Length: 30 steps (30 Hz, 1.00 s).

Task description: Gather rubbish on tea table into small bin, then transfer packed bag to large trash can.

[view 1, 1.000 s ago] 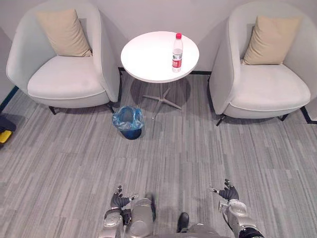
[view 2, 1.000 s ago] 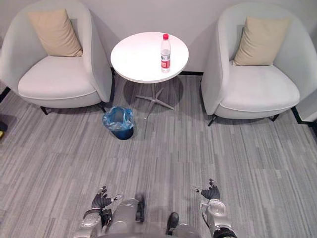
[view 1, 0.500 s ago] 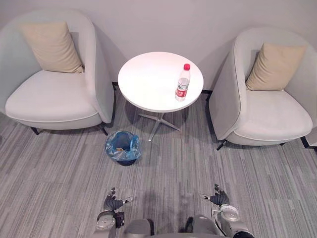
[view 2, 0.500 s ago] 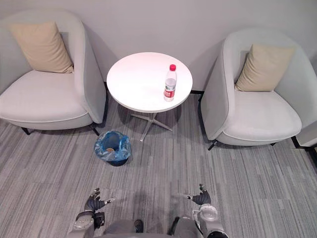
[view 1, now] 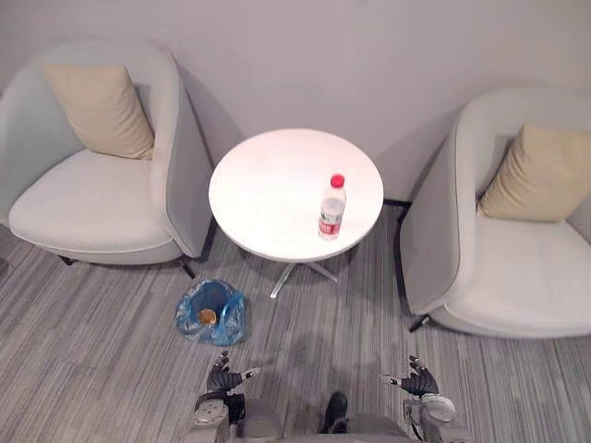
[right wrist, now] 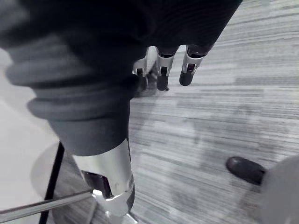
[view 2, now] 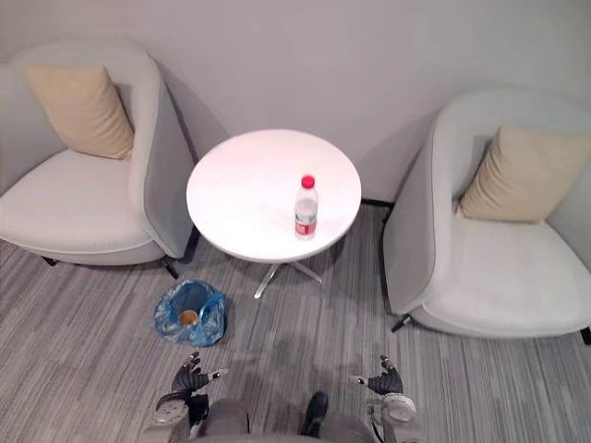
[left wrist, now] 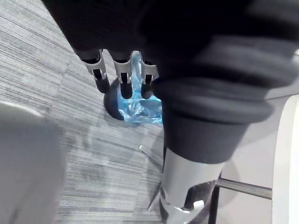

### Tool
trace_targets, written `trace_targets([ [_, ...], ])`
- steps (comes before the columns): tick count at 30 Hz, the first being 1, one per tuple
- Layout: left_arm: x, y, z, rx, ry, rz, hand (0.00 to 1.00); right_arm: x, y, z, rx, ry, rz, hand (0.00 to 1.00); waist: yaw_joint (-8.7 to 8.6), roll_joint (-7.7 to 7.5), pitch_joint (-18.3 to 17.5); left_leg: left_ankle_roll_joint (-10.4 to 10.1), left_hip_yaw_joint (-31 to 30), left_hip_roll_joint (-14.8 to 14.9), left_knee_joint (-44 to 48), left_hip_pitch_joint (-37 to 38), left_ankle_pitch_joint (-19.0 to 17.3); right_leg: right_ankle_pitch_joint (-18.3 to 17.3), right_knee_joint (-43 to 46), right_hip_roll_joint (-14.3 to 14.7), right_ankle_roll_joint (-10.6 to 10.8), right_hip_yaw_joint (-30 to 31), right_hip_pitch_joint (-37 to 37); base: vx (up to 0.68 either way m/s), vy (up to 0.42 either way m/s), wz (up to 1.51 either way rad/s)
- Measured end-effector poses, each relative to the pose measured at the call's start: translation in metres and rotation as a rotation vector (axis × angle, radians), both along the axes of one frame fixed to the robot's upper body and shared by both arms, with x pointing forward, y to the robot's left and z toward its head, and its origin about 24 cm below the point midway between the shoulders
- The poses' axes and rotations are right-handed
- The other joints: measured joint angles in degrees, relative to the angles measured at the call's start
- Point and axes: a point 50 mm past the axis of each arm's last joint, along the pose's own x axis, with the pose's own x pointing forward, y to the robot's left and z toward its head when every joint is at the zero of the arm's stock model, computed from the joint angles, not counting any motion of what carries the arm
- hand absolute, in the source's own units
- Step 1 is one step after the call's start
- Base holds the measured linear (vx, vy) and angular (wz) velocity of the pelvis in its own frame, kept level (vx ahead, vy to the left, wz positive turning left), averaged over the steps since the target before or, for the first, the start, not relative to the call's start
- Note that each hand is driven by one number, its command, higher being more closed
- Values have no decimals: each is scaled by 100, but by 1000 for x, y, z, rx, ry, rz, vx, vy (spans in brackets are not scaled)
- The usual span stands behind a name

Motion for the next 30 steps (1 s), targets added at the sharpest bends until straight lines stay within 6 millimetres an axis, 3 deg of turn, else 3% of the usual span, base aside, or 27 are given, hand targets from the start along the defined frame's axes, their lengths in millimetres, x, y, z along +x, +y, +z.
trace_targets([
  [1,0,0,0,-1,1,0,0,-1,-1,0,1,1,-10,0,17,48,-15,-5,22,-94,-910,4,443,-83,48,-32,121,-4,48,299,200,-5],
  [2,-3,1,-1,3,8,1,0,-6,4,-3,15,15,-13,0,145,-33,-13,234,163,-229,-1252,234,957,-193,135,-135,276,128,85,307,194,0],
  [5,-3,8,0,22,8,0,0,-9,6,-5,21,21,-11,0,149,-163,-36,355,175,-529,-1444,405,912,-305,98,-399,453,87,204,228,114,15],
  [9,-8,10,-1,25,22,3,0,1,9,-1,23,-1,6,0,148,-184,-34,513,308,-763,-1559,745,718,-630,542,-676,659,151,264,179,64,-2],
  [11,-9,9,-2,21,27,3,0,4,10,0,19,-6,20,0,144,-183,-32,516,351,-848,-1691,977,549,-845,1360,-910,880,305,20,76,55,-15],
  [14,-13,11,-3,31,37,-6,0,2,17,-2,26,5,42,0,96,-271,-62,580,274,-973,-1970,1319,574,-859,2766,-1183,882,405,-509,135,58,12],
  [16,-13,13,-3,42,39,-21,0,-10,22,-8,42,39,45,0,17,-332,-131,594,-41,-963,-2020,1354,566,-1160,2702,-1083,791,574,-589,185,-44,61],
  [19,-13,16,-2,52,40,-23,0,-10,19,-8,34,38,42,0,-43,-283,-122,529,-338,-757,-2021,1404,602,-1226,2067,-669,627,827,-817,198,-115,64],
  [20,-14,17,-2,54,42,-23,0,-10,19,-7,34,36,42,0,-43,-315,-141,508,-380,-757,-2008,1407,603,-1137,1753,-633,598,880,-851,159,-136,41],
  [22,-18,18,-5,52,65,-11,0,-11,15,-7,25,40,35,0,-35,-400,-194,266,-580,-836,-1925,1478,459,-217,1127,-618,408,919,-786,187,-168,40],
  [26,-24,7,-9,10,77,15,0,-9,11,-6,18,27,29,0,-47,-125,-276,148,-593,-586,-2156,1582,519,-44,431,-303,288,878,-456,120,-136,0],
  [30,-25,6,-10,8,83,17,0,-22,7,-9,15,54,12,0,-47,-147,-284,63,-663,-509,-2349,1740,571,112,5,-180,251,798,-164,30,-61,6],
])
